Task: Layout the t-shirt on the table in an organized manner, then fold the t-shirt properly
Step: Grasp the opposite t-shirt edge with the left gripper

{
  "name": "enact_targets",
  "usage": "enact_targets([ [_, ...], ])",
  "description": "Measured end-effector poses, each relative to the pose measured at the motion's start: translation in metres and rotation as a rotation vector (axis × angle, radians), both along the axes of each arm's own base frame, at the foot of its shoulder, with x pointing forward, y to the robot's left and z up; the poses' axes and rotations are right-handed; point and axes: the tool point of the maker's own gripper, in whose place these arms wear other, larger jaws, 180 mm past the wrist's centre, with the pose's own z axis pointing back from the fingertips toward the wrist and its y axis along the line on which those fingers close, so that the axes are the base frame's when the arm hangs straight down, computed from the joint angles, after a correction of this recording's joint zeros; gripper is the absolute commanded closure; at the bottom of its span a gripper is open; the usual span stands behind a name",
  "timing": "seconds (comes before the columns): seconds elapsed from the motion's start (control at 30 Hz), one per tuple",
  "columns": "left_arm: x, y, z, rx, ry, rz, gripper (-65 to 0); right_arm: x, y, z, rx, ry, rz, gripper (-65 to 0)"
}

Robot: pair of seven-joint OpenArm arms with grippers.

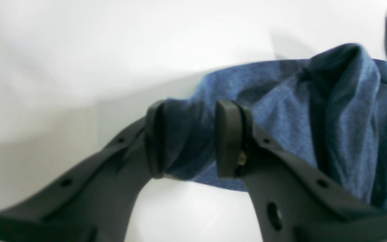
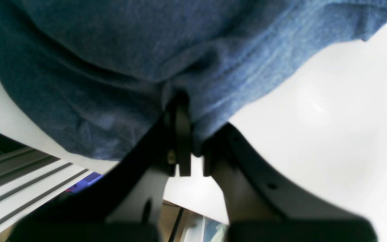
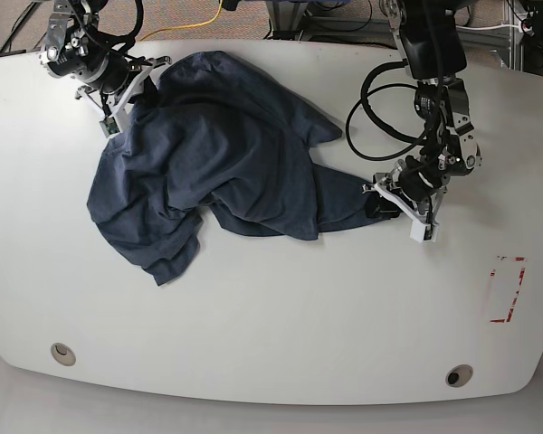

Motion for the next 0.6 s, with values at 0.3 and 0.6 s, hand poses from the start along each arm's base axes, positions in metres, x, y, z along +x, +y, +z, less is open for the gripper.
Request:
enact_targets([
  [0.3, -0.0009, -0.0007, -0.0029, -0.004, 0.002, -0.001, 0.0, 0.0000, 0.0000, -0.0001, 0.000, 0.000, -0.001, 0.0],
  [0.6, -0.0012, -0.0046, -0.0025, 0.004, 0.007, -0.018, 0.0, 0.0041, 0.0000, 0.0016, 0.000, -0.010, -0.001, 0.0],
])
